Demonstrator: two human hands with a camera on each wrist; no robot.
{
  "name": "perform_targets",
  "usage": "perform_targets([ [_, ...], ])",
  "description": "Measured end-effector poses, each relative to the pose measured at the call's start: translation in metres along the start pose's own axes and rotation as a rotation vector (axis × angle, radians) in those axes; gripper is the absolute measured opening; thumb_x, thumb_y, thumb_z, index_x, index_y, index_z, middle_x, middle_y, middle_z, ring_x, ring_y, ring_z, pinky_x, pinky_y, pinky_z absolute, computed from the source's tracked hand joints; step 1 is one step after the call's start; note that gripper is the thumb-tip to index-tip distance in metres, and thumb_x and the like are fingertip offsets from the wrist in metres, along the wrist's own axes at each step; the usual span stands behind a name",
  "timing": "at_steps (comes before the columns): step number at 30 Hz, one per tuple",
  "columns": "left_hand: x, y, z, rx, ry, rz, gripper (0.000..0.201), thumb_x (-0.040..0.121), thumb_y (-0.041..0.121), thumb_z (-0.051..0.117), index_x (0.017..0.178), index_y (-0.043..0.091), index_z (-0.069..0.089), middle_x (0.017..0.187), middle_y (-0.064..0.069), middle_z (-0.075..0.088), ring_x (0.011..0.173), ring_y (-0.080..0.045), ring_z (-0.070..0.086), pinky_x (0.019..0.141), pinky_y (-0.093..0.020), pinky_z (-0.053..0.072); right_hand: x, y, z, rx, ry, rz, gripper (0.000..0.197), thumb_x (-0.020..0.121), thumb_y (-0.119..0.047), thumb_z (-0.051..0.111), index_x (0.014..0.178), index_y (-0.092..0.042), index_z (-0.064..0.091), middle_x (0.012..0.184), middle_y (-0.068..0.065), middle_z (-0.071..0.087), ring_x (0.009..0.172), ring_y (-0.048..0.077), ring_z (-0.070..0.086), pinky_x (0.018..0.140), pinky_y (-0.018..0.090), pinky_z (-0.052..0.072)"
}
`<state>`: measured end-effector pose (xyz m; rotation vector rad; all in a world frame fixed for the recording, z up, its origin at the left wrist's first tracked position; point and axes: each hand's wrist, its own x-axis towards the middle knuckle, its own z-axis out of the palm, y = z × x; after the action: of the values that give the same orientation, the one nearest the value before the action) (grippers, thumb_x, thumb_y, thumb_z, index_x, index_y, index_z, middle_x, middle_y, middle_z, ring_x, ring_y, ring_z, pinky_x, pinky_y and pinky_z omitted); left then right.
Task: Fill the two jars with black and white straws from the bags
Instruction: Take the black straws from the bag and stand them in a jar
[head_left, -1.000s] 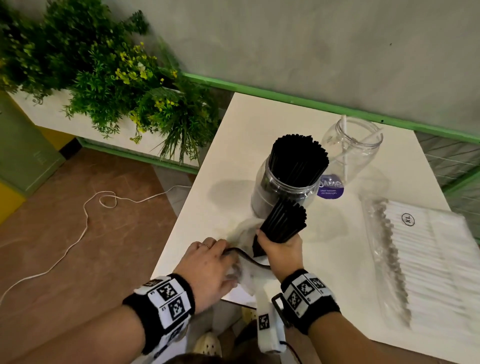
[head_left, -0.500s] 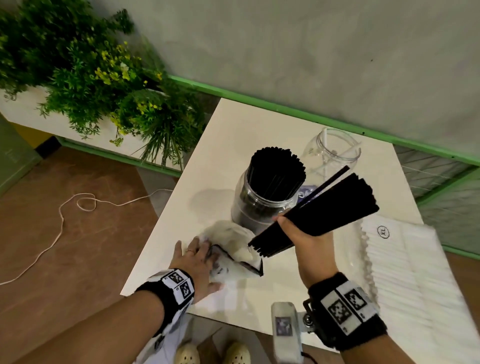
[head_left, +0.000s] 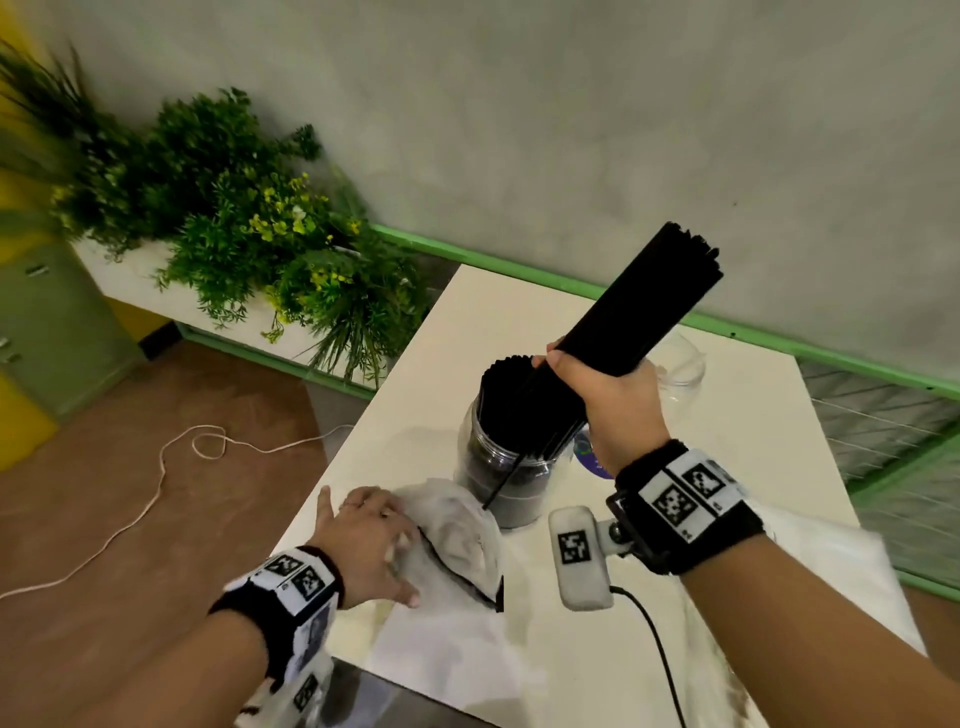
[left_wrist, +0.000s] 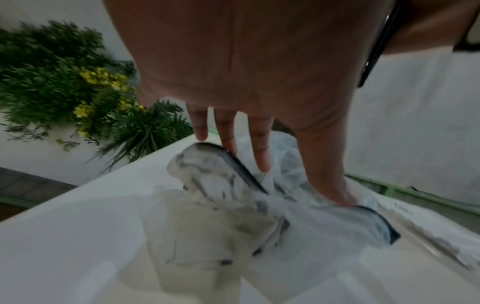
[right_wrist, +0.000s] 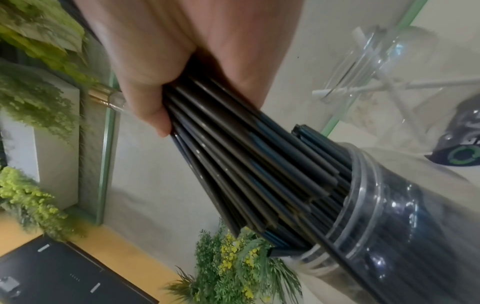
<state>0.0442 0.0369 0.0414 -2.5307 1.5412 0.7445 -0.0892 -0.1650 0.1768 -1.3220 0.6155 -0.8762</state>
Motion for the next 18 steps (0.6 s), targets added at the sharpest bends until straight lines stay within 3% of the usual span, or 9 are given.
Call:
perform_targets([
  [2,-0.002,0.003,-0.010,-0.067,0.101,-0.015,0.068,0.057,0.077,0.056,0.116,0.045,0.050,0.130,0.015,0.036,0.132,-0.016,0.025,0.112,-0.056,0.005,0.007,0.004,0.002,0.003,0.014,0.031,0.007,0.078,0.006,0.070,0.083,0.000,0.068,0.084,0.020,0.071,0.084,0.031,0.070,0.078,0.037,0.056],
  [4,0.000,0.007,-0.024,-0.154,0.253,0.031,0.068,0.056,0.078,0.040,0.113,0.042,0.053,0.121,0.014,0.044,0.122,-0.015,0.038,0.110,-0.043,0.022,0.011,0.004,0.004,0.039,0.019,0.052,0.008,0.077,0.006,0.070,0.083,0.001,0.068,0.082,0.018,0.071,0.083,0.031,0.070,0.079,0.038,0.056],
  [5,0.005,0.011,-0.031,-0.232,0.337,0.075,0.066,0.059,0.074,0.037,0.111,0.039,0.056,0.115,0.012,0.048,0.114,-0.014,0.045,0.104,-0.038,0.033,0.014,0.005,0.004,0.056,0.020,0.059,0.009,0.077,0.006,0.070,0.083,0.000,0.068,0.081,0.016,0.070,0.082,0.030,0.070,0.079,0.039,0.057],
  [7,0.016,0.023,-0.044,-0.394,0.424,0.142,0.045,0.071,0.060,0.050,0.106,0.033,0.061,0.100,0.012,0.053,0.096,-0.012,0.055,0.089,-0.033,0.045,0.017,0.004,0.003,0.052,0.025,0.068,0.008,0.078,0.006,0.070,0.083,0.000,0.067,0.079,0.014,0.070,0.080,0.029,0.070,0.079,0.038,0.057],
  [10,0.034,0.047,-0.058,-0.416,0.342,0.117,0.028,0.078,0.050,0.063,0.099,0.032,0.064,0.091,0.012,0.055,0.085,-0.012,0.059,0.080,-0.028,0.048,0.020,0.001,0.000,0.039,0.010,0.066,0.009,0.080,0.006,0.068,0.089,0.006,0.065,0.080,0.016,0.069,0.079,0.028,0.070,0.076,0.034,0.057],
  [14,0.051,0.065,-0.058,-0.218,0.191,-0.014,0.028,0.081,0.053,0.061,0.093,0.029,0.067,0.104,0.002,0.063,0.100,-0.018,0.058,0.080,-0.026,0.044,0.018,-0.006,-0.004,0.079,0.000,0.042,0.009,0.081,0.006,0.067,0.089,0.007,0.064,0.076,0.012,0.068,0.078,0.026,0.069,0.073,0.033,0.057],
  [18,0.053,0.061,-0.048,-0.228,0.241,-0.009,0.027,0.083,0.052,0.057,0.098,0.031,0.066,0.105,0.005,0.064,0.102,-0.017,0.058,0.078,-0.025,0.042,0.016,-0.015,-0.008,0.147,0.029,0.018,0.008,0.082,0.006,0.066,0.089,0.004,0.062,0.076,0.008,0.066,0.081,0.027,0.068,0.078,0.038,0.058],
])
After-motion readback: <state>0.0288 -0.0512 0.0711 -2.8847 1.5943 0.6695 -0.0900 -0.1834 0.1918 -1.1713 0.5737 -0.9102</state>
